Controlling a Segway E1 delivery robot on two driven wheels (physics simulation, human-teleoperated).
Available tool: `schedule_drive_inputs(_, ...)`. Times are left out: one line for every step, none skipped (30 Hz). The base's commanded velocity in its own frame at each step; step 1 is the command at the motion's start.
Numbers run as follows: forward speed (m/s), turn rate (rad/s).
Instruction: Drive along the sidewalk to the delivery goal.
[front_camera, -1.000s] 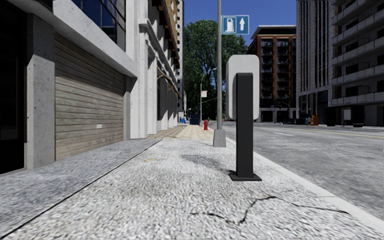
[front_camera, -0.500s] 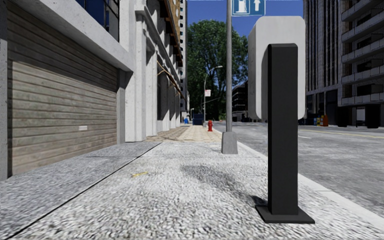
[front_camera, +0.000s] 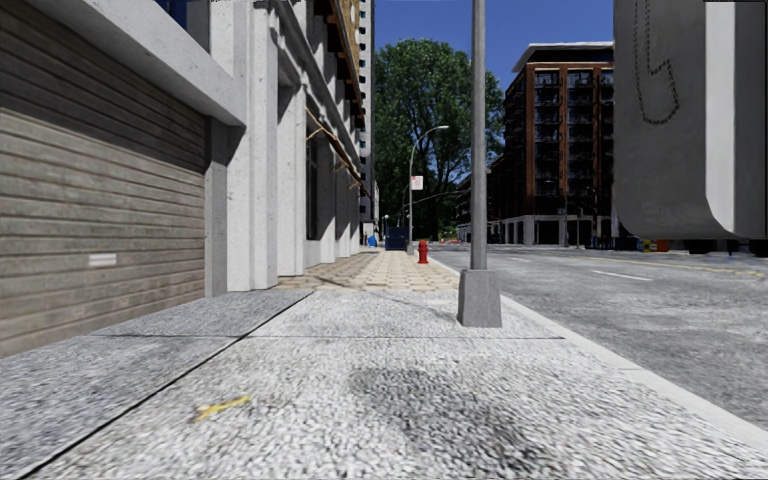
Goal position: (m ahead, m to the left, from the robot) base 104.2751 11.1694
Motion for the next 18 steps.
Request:
schedule_drive_inputs(2.0, 0.0)
schedule_drive_inputs(2.0, 0.0)
schedule_drive_inputs(2.0, 0.0)
schedule_drive_inputs(2.0, 0.0)
schedule_drive_inputs(2.0, 0.0)
schedule_drive_inputs(2.0, 0.0)
schedule_drive_inputs(2.0, 0.0)
schedule_drive_inputs(2.0, 0.0)
schedule_drive_inputs(2.0, 0.0)
schedule_drive_inputs(2.0, 0.0)
schedule_drive_inputs(2.0, 0.0)
schedule_drive_inputs(2.0, 0.0)
schedule_drive_inputs(2.0, 0.0)
schedule_drive_inputs(2.0, 0.0)
schedule_drive_inputs(2.0, 0.0)
schedule_drive_inputs(2.0, 0.0)
schedule_drive_inputs(2.0, 0.0)
schedule_drive_inputs(2.0, 0.0)
